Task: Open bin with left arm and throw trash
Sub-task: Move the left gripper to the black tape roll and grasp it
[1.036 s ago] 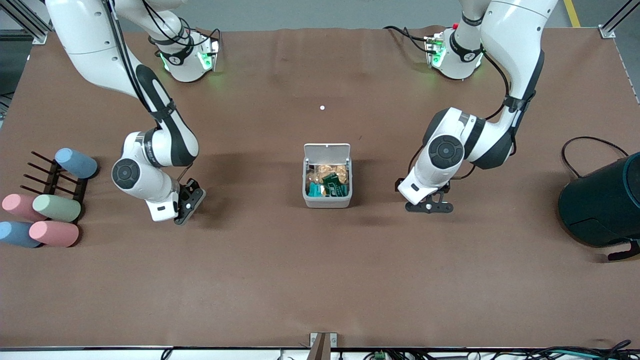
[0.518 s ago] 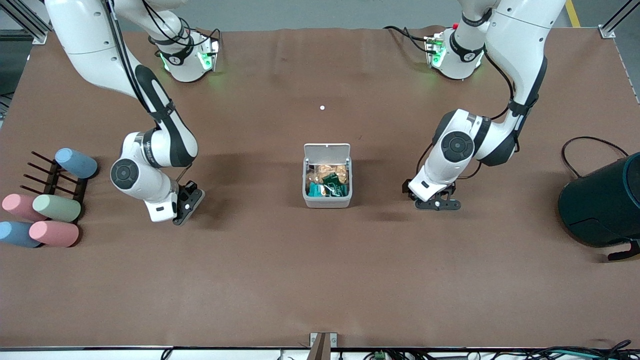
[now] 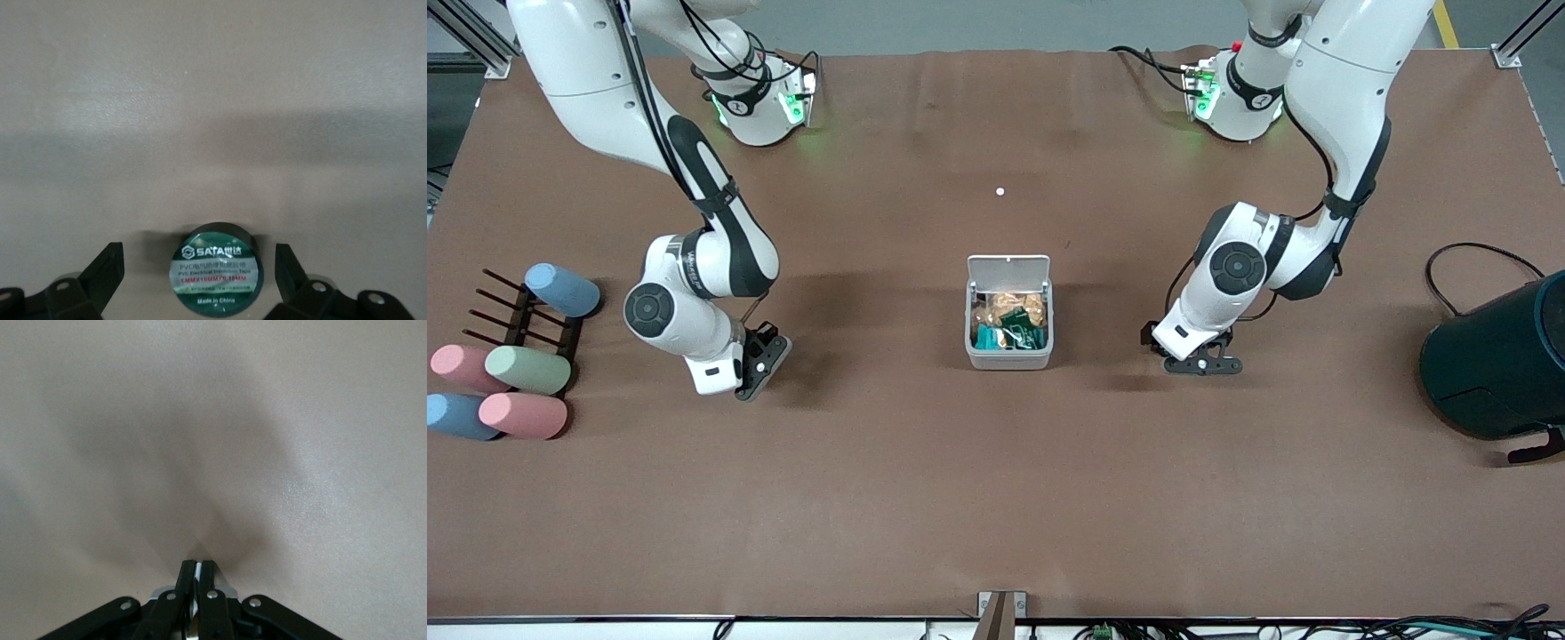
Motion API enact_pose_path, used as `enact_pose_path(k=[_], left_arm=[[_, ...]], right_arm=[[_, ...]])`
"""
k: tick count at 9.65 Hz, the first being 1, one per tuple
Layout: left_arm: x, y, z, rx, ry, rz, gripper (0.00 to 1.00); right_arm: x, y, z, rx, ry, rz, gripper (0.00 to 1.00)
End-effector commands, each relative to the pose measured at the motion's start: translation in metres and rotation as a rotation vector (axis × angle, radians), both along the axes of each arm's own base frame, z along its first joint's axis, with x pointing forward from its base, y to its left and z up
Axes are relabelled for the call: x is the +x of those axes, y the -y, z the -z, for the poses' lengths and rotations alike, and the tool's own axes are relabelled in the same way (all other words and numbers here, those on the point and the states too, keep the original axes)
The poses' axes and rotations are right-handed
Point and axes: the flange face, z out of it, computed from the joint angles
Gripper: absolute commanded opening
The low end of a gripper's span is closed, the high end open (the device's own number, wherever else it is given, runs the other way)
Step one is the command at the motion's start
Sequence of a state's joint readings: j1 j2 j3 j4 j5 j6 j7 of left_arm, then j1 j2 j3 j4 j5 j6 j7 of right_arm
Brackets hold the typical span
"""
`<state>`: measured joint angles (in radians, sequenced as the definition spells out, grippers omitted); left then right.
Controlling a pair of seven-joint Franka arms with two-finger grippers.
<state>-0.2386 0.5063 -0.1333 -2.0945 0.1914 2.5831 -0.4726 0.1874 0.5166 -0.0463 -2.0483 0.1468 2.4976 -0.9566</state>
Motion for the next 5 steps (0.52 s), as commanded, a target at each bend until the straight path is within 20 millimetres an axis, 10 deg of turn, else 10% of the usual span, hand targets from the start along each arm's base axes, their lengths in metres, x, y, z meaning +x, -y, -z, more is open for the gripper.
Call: enact_pose_path(k=[1, 2, 5], left_arm=[[0.0, 0.002, 0.0, -0.014, 0.005, -0.03, 0.99], [-0.001, 0.001, 0.005, -0.012, -0.004, -0.032, 0.9], [-0.007, 0.012, 0.008, -0.019, -0.02, -0.02, 0.14]], right_arm=[[0.013, -0.009, -0.015, 0.077, -0.023, 0.071, 0.0], [0.022, -0.021, -0.028, 0.115, -0.031, 0.1, 0.0], [0.027, -0.075, -0.071, 0.152, -0.032, 0.288, 0.0]])
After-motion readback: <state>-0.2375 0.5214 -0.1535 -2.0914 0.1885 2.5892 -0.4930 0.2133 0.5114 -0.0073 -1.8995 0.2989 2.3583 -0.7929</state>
